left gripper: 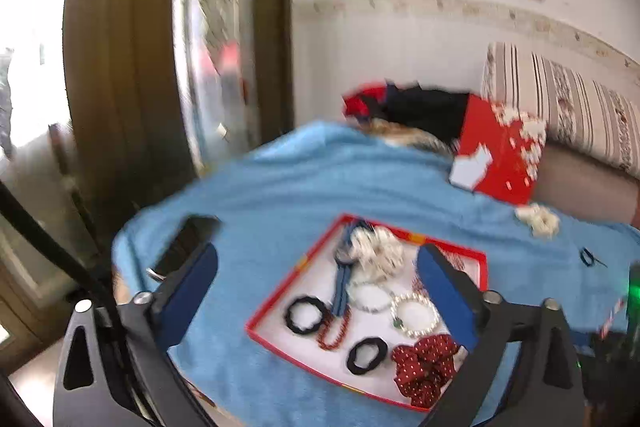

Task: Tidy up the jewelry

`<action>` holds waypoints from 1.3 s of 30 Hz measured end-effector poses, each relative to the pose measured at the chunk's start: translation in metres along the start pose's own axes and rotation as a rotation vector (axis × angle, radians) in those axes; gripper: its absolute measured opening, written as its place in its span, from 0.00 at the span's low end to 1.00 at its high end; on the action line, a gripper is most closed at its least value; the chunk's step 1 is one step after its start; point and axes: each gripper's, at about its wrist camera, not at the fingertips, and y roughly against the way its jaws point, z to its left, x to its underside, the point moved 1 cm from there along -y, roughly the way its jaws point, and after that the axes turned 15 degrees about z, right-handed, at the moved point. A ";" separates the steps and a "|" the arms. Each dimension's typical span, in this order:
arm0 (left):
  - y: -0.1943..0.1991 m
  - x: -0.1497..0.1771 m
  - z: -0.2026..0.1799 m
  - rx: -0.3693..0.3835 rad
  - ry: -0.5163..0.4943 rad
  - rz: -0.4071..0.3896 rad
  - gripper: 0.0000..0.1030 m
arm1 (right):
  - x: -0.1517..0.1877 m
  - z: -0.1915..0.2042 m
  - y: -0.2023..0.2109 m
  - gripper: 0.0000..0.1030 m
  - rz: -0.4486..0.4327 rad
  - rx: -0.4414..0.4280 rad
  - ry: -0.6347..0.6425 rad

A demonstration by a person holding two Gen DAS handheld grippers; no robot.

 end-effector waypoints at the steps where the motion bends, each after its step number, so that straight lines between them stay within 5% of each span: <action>1: 0.011 0.002 -0.003 -0.036 -0.001 -0.031 1.00 | 0.009 -0.003 0.002 0.44 0.002 0.003 -0.004; 5: 0.047 0.009 -0.022 -0.094 -0.037 -0.107 1.00 | 0.040 -0.015 0.004 0.46 0.013 -0.001 -0.030; 10: 0.076 0.021 -0.051 -0.037 -0.085 -0.124 1.00 | 0.063 -0.028 0.011 0.47 0.003 0.006 -0.055; 17: 0.071 0.051 -0.081 0.163 -0.049 0.091 1.00 | 0.082 -0.053 0.027 0.50 -0.028 0.009 -0.117; 25: 0.044 0.092 -0.105 0.102 -0.097 0.280 1.00 | 0.098 -0.060 0.040 0.53 -0.060 0.074 -0.123; 39: 0.026 0.117 -0.117 0.090 -0.174 0.378 1.00 | 0.100 -0.047 0.047 0.56 -0.068 0.148 -0.084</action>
